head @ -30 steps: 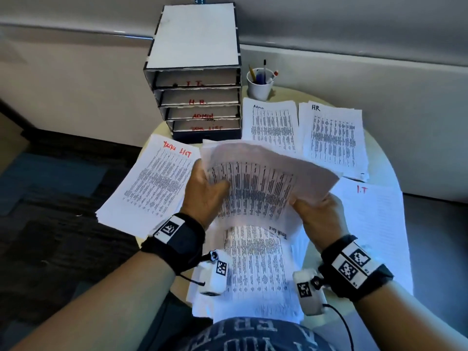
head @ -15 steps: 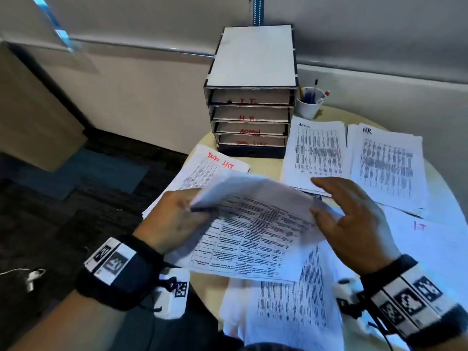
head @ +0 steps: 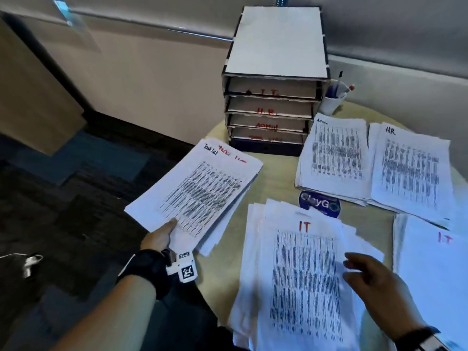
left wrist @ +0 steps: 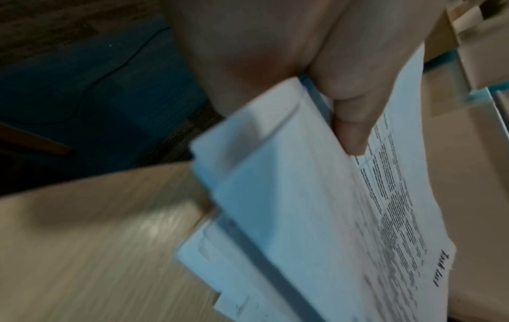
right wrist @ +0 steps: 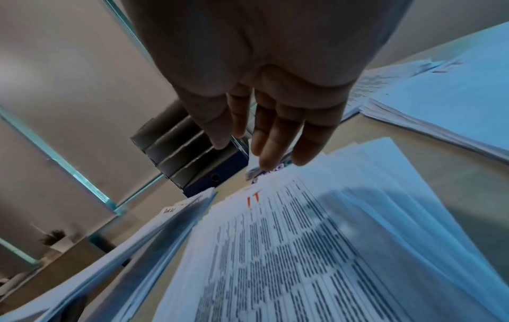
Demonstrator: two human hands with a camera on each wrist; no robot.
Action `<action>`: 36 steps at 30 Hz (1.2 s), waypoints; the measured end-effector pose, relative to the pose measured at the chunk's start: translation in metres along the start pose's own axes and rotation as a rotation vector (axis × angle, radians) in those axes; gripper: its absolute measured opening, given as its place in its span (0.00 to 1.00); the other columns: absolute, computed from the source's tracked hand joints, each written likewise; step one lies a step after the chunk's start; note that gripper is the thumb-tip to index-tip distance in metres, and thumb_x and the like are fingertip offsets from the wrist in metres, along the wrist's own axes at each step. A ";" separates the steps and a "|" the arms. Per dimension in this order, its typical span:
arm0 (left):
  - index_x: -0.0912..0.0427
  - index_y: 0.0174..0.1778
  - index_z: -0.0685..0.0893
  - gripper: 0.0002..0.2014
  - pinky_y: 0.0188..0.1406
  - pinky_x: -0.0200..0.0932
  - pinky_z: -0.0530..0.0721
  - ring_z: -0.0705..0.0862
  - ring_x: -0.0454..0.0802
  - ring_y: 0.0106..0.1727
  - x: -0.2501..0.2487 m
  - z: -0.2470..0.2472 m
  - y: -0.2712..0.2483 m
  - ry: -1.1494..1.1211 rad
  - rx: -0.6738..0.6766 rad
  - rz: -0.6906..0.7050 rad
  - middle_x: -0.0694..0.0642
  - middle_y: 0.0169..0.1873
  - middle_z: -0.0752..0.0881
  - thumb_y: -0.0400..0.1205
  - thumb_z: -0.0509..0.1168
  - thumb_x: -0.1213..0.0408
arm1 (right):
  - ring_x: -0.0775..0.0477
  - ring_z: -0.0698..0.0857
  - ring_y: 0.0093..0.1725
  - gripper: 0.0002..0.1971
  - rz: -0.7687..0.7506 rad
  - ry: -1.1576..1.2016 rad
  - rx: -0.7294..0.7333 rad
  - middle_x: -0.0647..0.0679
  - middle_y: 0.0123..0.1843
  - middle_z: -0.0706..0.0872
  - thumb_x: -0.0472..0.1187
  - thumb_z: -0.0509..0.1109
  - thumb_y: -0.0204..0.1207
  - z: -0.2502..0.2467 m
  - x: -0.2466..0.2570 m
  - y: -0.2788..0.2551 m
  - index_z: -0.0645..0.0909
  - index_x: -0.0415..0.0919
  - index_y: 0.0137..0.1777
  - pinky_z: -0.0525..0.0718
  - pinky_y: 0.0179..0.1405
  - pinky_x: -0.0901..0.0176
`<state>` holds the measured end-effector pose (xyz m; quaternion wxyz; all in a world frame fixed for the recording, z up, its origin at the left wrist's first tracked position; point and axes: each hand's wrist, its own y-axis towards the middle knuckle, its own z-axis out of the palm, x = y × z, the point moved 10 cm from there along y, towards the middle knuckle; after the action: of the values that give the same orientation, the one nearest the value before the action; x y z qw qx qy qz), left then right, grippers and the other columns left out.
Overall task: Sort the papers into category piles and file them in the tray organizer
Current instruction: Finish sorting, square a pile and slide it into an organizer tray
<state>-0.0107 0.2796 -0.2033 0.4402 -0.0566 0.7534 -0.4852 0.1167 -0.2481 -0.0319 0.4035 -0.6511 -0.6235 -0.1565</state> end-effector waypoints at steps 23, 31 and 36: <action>0.51 0.82 0.62 0.47 0.68 0.57 0.77 0.71 0.63 0.73 -0.021 0.292 -0.160 1.530 0.256 0.714 0.62 0.73 0.70 0.69 0.77 0.44 | 0.44 0.62 0.80 0.30 0.017 -0.541 0.326 0.46 0.85 0.53 0.55 0.72 0.73 0.066 -0.072 -0.032 0.68 0.66 0.76 0.64 0.81 0.53; 0.49 0.72 0.78 0.21 0.61 0.54 0.80 0.79 0.61 0.63 -0.030 0.294 -0.165 1.501 0.207 0.954 0.59 0.64 0.80 0.81 0.66 0.57 | 0.44 0.62 0.80 0.32 -0.016 -0.483 0.338 0.48 0.86 0.53 0.55 0.72 0.73 0.057 -0.076 -0.031 0.66 0.63 0.77 0.63 0.80 0.53; 0.59 0.70 0.84 0.21 0.65 0.54 0.79 0.81 0.66 0.65 -0.034 0.283 -0.192 1.459 0.288 1.203 0.65 0.66 0.83 0.83 0.59 0.58 | 0.45 0.60 0.83 0.38 -0.007 -0.408 0.321 0.48 0.87 0.54 0.56 0.74 0.71 0.052 -0.082 -0.028 0.61 0.61 0.80 0.62 0.81 0.54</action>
<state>0.1477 0.0038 -0.0730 0.0404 0.7112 0.6780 -0.1816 0.0610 -0.2693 -0.1134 0.3672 -0.5947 -0.7109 0.0776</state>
